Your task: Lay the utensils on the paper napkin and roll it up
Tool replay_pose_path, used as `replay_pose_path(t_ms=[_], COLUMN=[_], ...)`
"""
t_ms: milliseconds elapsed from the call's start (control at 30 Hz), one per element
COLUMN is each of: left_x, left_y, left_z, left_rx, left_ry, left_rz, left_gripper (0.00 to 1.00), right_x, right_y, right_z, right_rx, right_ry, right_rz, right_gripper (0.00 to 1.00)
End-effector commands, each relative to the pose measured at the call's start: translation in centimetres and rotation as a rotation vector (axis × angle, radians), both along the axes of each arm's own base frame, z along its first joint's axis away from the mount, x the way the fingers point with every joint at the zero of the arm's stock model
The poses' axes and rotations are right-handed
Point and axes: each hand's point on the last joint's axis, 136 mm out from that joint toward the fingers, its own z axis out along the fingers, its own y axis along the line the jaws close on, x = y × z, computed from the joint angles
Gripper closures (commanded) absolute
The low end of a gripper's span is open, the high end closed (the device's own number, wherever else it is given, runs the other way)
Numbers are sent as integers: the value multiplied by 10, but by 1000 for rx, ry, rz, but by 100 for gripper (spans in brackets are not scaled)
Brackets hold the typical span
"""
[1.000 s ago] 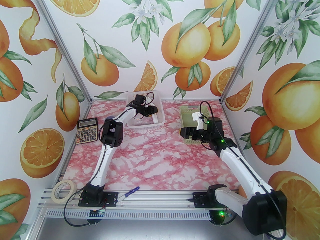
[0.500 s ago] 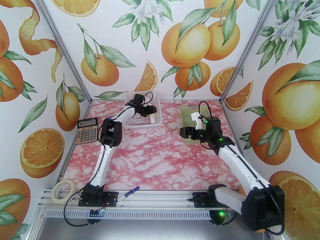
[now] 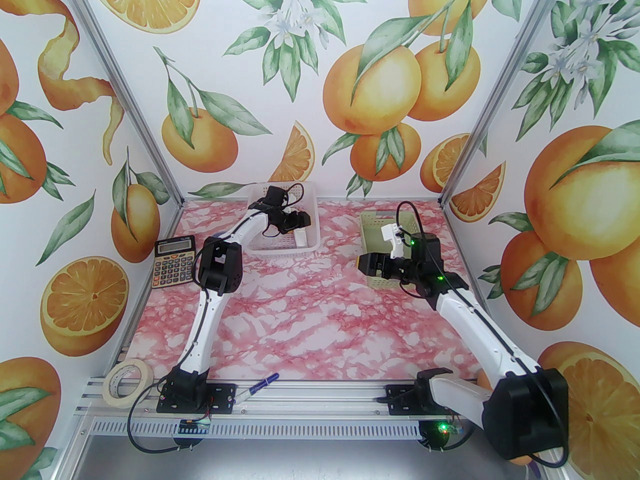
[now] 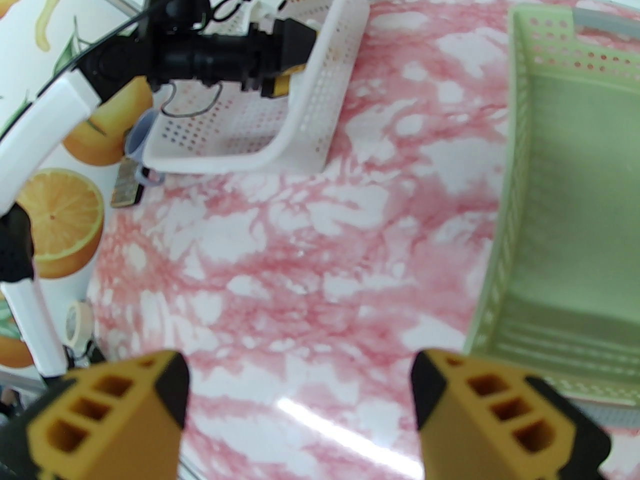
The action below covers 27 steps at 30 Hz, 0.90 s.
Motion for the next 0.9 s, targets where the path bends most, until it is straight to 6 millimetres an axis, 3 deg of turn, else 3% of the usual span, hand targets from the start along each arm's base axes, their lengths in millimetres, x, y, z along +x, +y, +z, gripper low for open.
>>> replay_pose_path(t_ms=[0, 367, 767, 800, 867], left_x=[-2, -8, -7, -8, -7], left_y=[25, 37, 31, 33, 36], left_z=[16, 28, 65, 67, 75], left_rx=[84, 157, 107, 113, 130], left_ry=[-3, -16, -75, -80, -96], left_rz=[34, 30, 9, 11, 19], left_gripper=[26, 18, 9, 0, 0], right_x=[6, 6, 6, 6, 7], right_y=[4, 8, 8, 8, 6], right_z=[11, 12, 12, 12, 13], right_rx=[10, 14, 10, 6, -5], right_ry=[-29, -33, -34, -35, -38], right_rz=[3, 11, 13, 12, 3], right_gripper=[22, 22, 22, 22, 22])
